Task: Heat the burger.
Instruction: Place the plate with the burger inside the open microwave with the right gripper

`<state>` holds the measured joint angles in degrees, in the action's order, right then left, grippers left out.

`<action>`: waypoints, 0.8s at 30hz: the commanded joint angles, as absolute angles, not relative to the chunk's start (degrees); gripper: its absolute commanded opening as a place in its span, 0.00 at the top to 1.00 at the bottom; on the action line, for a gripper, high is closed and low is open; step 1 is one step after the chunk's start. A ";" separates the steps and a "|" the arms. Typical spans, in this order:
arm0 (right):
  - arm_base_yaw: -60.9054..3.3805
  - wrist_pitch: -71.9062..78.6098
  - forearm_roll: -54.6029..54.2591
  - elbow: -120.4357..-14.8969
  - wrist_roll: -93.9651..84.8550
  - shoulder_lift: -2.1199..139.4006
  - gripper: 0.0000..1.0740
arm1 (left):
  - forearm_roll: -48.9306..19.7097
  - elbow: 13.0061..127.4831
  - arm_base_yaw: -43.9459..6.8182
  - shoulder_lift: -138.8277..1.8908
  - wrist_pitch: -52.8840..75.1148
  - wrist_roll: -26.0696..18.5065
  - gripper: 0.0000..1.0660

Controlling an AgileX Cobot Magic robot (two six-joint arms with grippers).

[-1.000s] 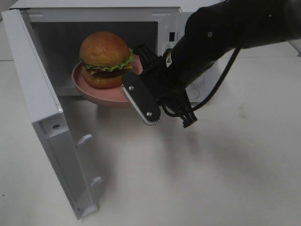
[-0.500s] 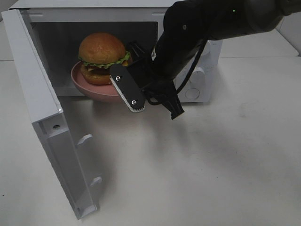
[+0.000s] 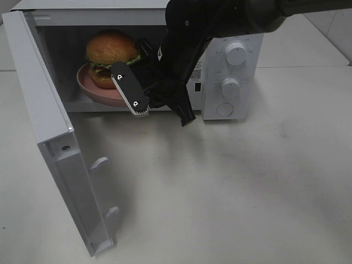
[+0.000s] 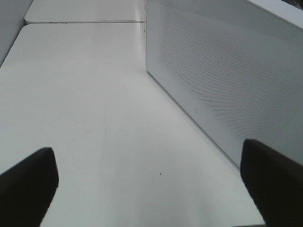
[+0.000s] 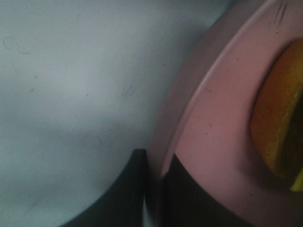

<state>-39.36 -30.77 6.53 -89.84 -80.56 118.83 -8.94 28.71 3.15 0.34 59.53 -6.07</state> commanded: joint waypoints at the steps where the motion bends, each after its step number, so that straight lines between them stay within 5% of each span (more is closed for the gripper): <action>1: -39.53 -29.05 7.10 -93.68 -78.50 119.69 0.99 | -9.22 28.42 3.27 1.60 58.90 -5.79 0.06; 24: -39.53 -34.43 13.46 -113.16 -64.17 131.49 0.97 | -9.22 28.42 3.27 1.60 58.90 -5.79 0.06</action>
